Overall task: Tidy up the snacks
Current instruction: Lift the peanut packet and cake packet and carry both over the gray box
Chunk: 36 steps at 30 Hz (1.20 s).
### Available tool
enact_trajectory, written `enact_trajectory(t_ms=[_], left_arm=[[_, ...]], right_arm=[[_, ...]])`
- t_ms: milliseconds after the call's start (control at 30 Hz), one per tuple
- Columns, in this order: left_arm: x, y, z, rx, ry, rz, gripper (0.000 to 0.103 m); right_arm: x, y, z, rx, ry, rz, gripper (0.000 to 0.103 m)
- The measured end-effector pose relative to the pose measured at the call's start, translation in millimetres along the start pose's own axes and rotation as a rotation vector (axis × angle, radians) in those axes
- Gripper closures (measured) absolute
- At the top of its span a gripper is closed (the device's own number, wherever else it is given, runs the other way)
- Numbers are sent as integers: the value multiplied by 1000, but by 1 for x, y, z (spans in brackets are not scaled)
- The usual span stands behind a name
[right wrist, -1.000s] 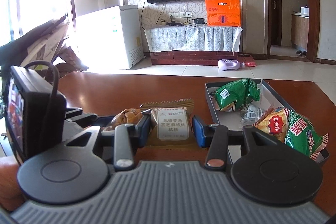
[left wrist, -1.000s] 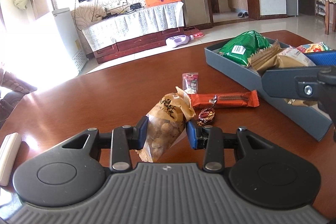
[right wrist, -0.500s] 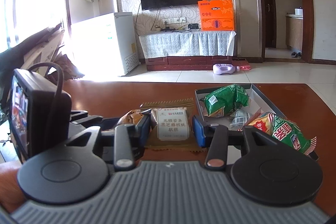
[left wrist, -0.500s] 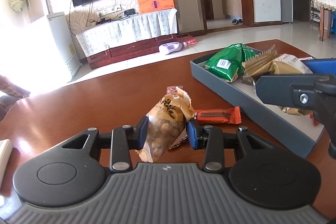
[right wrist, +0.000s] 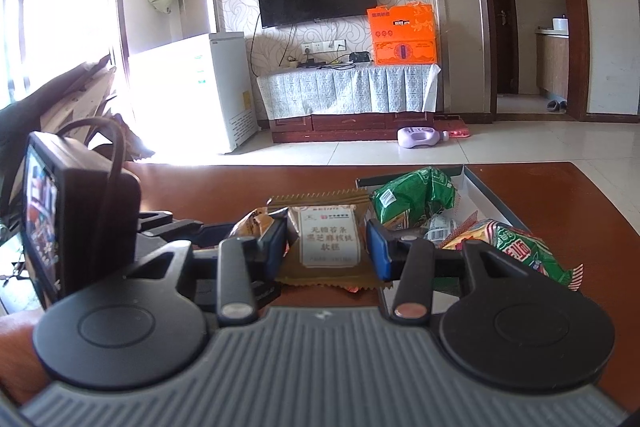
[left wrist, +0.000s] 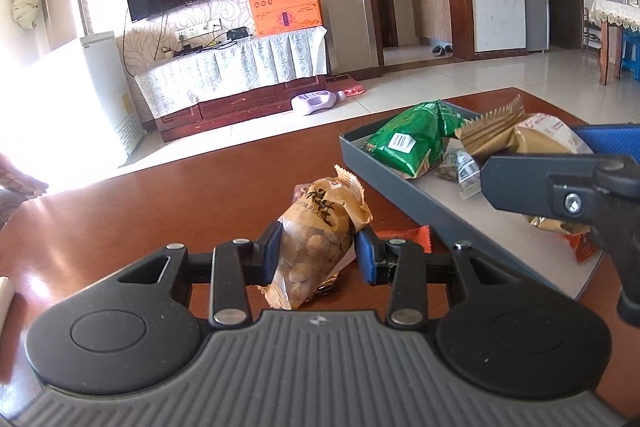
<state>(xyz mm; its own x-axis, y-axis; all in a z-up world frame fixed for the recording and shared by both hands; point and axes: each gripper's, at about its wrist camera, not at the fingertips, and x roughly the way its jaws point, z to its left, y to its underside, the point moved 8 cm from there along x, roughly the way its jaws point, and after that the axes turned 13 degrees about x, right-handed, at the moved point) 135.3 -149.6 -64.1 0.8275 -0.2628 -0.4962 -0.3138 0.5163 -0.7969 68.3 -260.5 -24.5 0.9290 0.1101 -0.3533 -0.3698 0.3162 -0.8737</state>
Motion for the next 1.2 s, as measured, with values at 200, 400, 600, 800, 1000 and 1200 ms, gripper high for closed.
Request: enact_trajectory(t_ms=[200, 400, 600, 800, 1000, 1200], left_arm=[[0, -11, -9, -10, 21, -14, 58], [5, -27, -19, -15, 33, -38, 58], [11, -38, -29, -24, 57, -50, 58], [20, -54, -51, -7, 93, -67, 58], [42, -74, -73, 5, 136, -73, 58], [74, -93, -85, -7, 177, -70, 58]], right_arm=[[-5, -6, -9, 9, 11, -18, 56], [-9, -11, -22, 15, 32, -31, 56], [-15, -18, -39, 48, 56, -54, 56], [-13, -21, -53, 69, 87, -65, 56], [-12, -21, -75, 102, 134, -63, 56], [-6, -19, -90, 133, 164, -49, 56]])
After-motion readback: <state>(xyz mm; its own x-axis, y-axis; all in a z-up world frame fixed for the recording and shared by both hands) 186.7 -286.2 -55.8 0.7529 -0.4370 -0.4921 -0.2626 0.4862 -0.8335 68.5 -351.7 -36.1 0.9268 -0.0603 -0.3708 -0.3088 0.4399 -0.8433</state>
